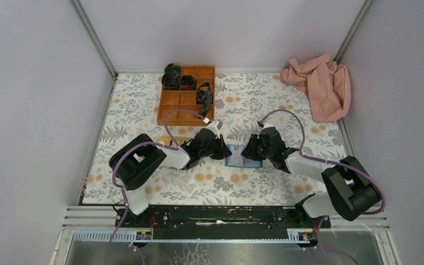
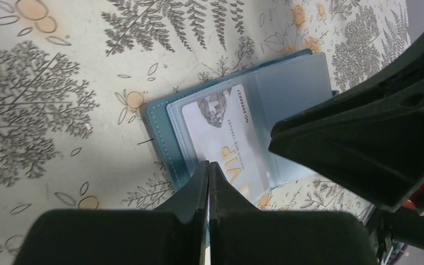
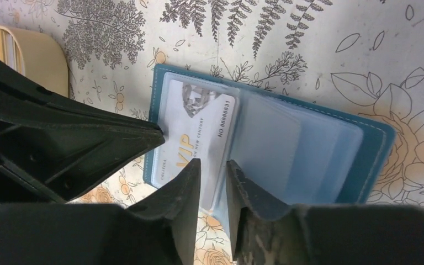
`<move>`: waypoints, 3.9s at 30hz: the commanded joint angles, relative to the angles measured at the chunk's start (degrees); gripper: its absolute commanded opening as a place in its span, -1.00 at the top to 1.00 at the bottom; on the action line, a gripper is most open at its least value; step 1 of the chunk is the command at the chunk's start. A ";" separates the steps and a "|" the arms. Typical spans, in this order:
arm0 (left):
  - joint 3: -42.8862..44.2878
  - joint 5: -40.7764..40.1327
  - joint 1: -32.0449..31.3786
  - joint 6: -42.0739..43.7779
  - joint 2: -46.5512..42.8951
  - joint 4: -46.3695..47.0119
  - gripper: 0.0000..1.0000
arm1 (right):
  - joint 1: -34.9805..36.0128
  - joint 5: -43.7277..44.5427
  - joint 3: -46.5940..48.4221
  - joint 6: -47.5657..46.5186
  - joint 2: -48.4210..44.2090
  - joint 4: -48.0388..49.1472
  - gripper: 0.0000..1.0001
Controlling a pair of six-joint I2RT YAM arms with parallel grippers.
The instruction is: Take the credit cards out of the card holder
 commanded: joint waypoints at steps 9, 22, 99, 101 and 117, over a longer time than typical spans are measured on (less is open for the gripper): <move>3.14 4.22 0.36 -1.48 5.18 -1.04 1.00 | -0.89 -2.18 -0.41 1.62 2.56 5.67 0.00; 3.02 5.42 0.56 -3.01 6.02 -0.25 1.00 | -0.95 3.46 -0.30 -1.28 -2.36 -3.40 0.01; 2.90 10.28 0.48 -5.76 8.23 3.85 1.00 | -3.47 -5.04 3.63 3.88 2.38 9.05 0.14; 2.77 10.31 0.46 -5.78 8.05 4.10 1.00 | -3.51 -5.20 5.01 3.65 3.27 8.58 0.14; 3.33 10.02 0.40 -5.80 8.87 3.14 1.00 | -3.52 -8.70 0.74 4.85 2.69 10.99 0.14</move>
